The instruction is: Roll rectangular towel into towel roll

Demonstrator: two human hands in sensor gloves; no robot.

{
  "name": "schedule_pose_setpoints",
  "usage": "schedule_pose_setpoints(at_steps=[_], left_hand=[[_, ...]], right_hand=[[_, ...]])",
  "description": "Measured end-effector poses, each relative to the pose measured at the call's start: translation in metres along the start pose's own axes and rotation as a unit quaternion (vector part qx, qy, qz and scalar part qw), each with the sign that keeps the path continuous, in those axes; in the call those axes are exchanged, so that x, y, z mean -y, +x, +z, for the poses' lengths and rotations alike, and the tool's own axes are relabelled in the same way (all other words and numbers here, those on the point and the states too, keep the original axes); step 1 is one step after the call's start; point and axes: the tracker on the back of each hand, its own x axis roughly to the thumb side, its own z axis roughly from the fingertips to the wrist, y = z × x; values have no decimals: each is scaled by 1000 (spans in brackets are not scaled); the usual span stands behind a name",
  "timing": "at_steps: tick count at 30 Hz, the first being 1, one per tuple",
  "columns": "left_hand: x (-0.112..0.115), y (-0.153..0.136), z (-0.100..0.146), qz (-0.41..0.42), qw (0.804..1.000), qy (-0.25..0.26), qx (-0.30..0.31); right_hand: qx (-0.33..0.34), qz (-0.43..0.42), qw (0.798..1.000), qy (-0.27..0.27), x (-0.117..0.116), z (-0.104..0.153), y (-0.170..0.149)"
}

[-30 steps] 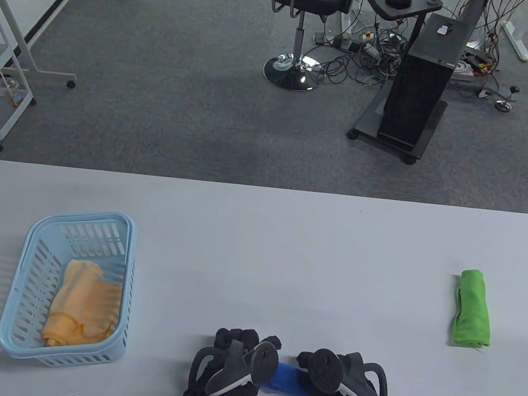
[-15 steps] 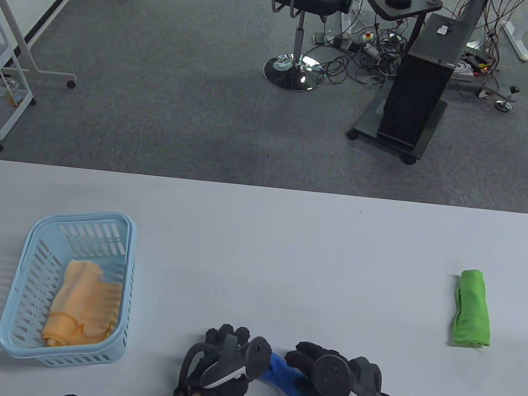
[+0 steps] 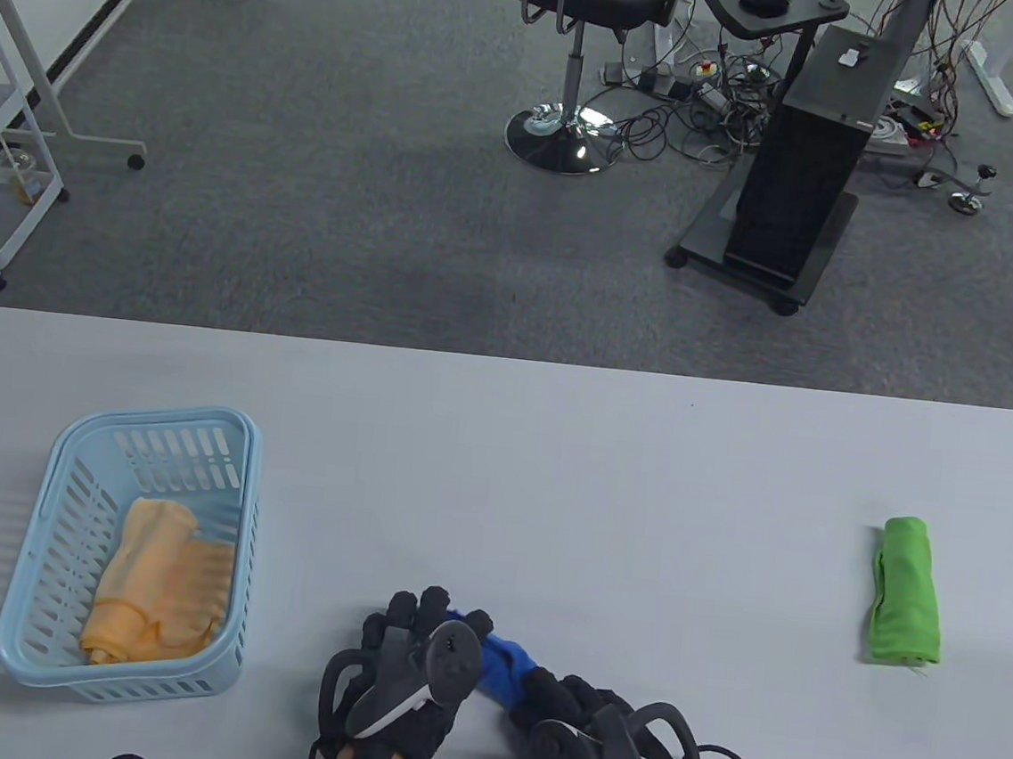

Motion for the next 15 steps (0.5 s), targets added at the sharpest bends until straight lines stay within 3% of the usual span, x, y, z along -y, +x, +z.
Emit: schedule_pose_setpoints(at_steps=[3, 7, 15], left_hand=[[-15, -9, 8, 43, 998, 53, 0], [-23, -16, 12, 44, 997, 64, -2], [-21, -17, 11, 38, 998, 50, -7]], right_hand=[[-75, 14, 997, 15, 0, -5, -29], [-183, 8, 983, 31, 0, -9, -80], [-380, -31, 921, 79, -2, 7, -197]])
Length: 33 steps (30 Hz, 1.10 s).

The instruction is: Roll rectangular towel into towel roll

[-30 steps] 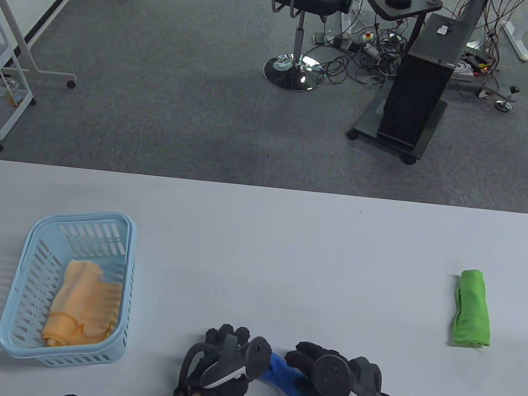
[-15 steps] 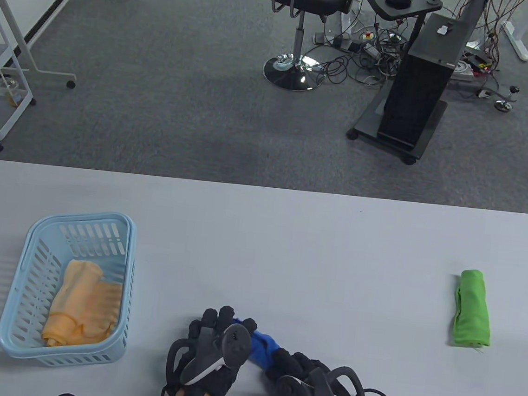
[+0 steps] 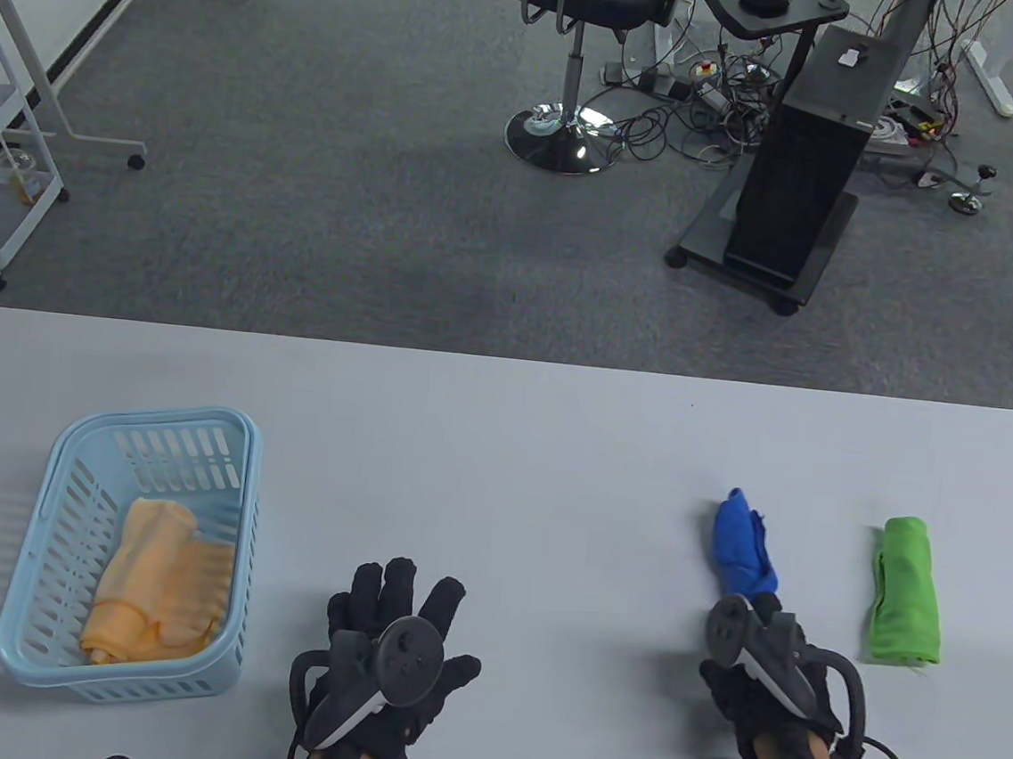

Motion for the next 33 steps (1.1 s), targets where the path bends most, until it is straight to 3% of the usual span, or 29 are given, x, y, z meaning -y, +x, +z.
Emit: schedule_pose_setpoints(at_steps=[7, 14, 27, 33], left_hand=[[4, -1, -2, -8, 1000, -15, -8], [5, -2, -2, -8, 1000, -22, -17], [5, -1, -2, -10, 999, -38, -19], [5, 1, -2, -12, 999, -41, -12]], right_hand=[[-104, 5, 994, 25, 1, -20, -52], [-131, -2, 991, 27, 0, -25, -64], [-116, -28, 993, 17, 9, -11, -68], [-73, -79, 994, -13, 36, 17, -58]])
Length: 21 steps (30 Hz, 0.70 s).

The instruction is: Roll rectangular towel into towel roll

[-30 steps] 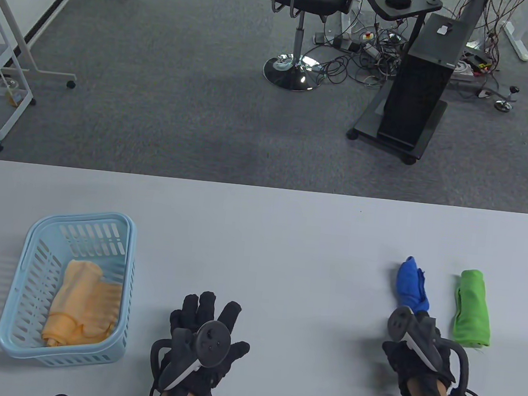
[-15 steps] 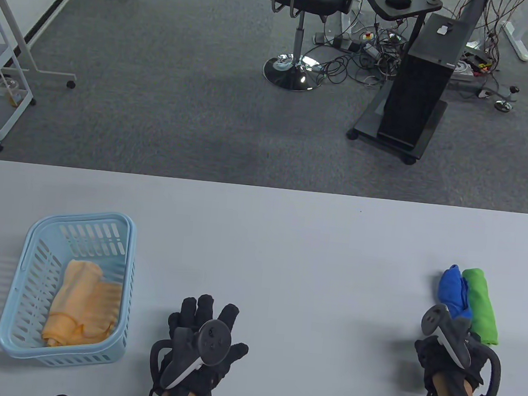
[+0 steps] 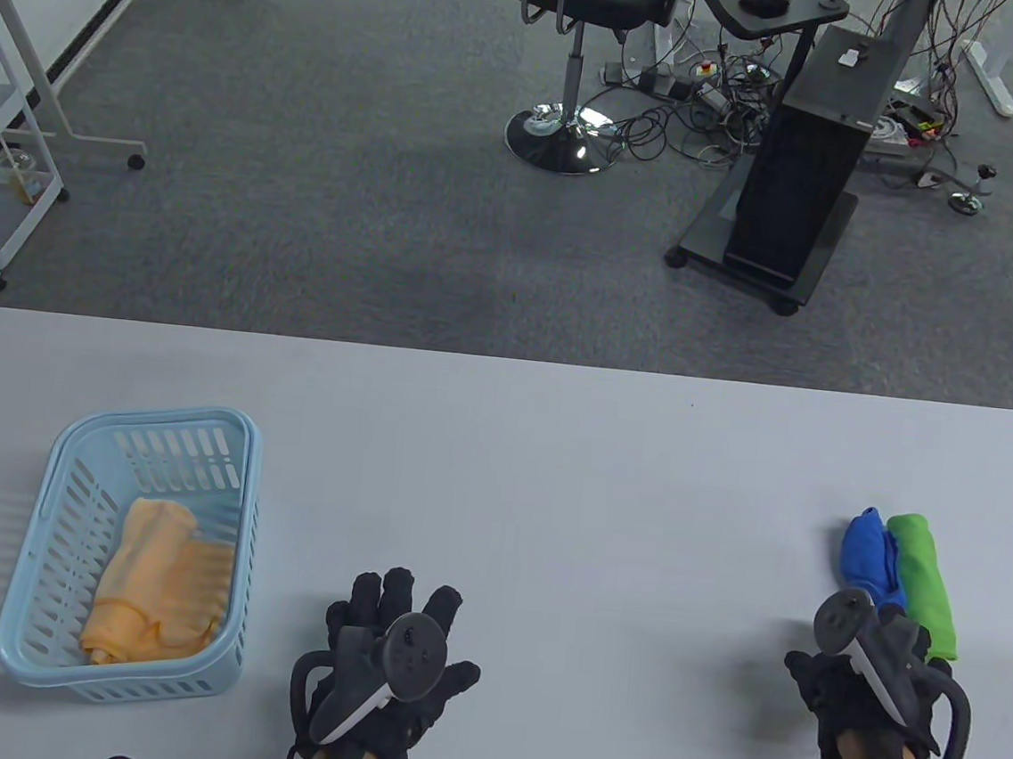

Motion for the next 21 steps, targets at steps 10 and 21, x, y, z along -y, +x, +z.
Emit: schedule_pose_setpoints(at_steps=[10, 21], left_hand=[[4, 5, -1, -11, 1000, -15, 8], [6, 5, -1, -23, 999, -30, 8]], right_hand=[[158, -114, 980, -44, 6, 71, 53], [254, -61, 959, -105, -33, 90, 75]])
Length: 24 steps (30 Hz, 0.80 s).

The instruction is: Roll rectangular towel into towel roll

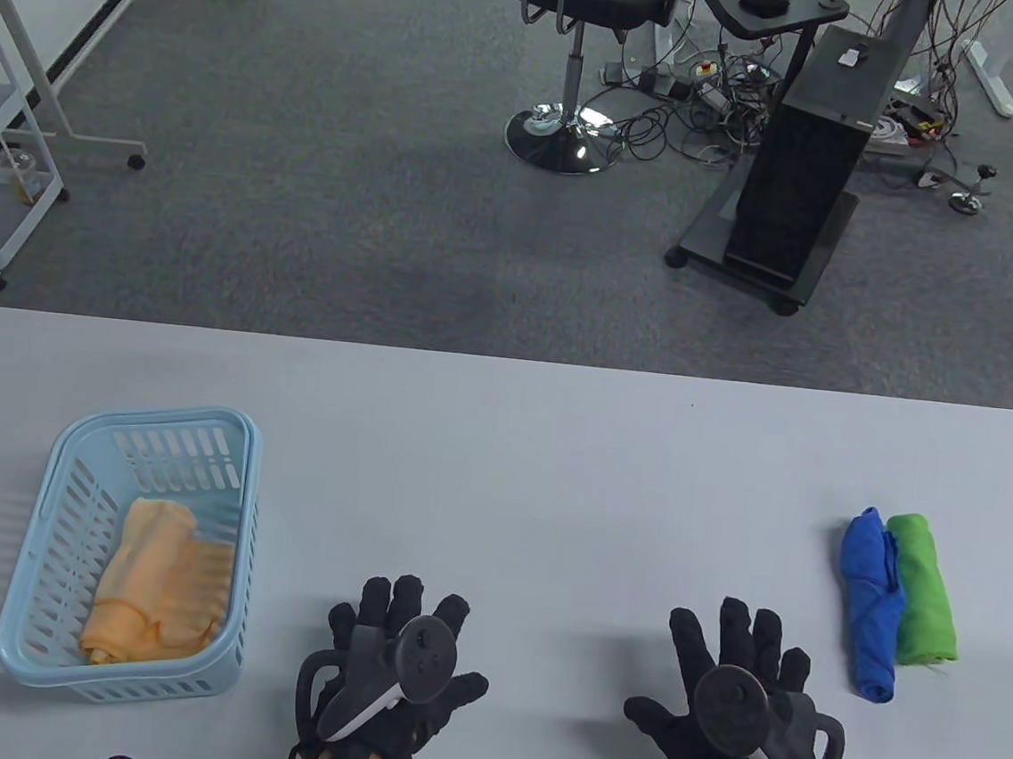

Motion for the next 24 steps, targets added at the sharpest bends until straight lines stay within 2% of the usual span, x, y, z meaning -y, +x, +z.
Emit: schedule_pose_setpoints(at_steps=[3, 10, 15, 18, 21, 22, 24], left_hand=[[1, 1, 0, -11, 1000, -6, 1], [-6, 8, 3, -26, 1000, 4, 4], [-25, 11, 6, -12, 999, 47, 1], [-54, 9, 5, -10, 998, 65, -10], [-107, 0, 4, -20, 995, 94, -35], [-130, -8, 2, -31, 993, 103, -53], [-163, -27, -4, -51, 988, 113, -92]], right_hand=[[6, 12, 999, 31, -9, -1, 3], [12, 12, 999, 42, -9, 0, 8], [14, 3, 999, 45, -8, 0, 7], [16, 4, 998, 53, -10, 0, 8], [18, 4, 998, 58, -11, 0, 9], [18, 4, 998, 59, -11, -1, 10], [18, 6, 998, 64, -11, -1, 10]])
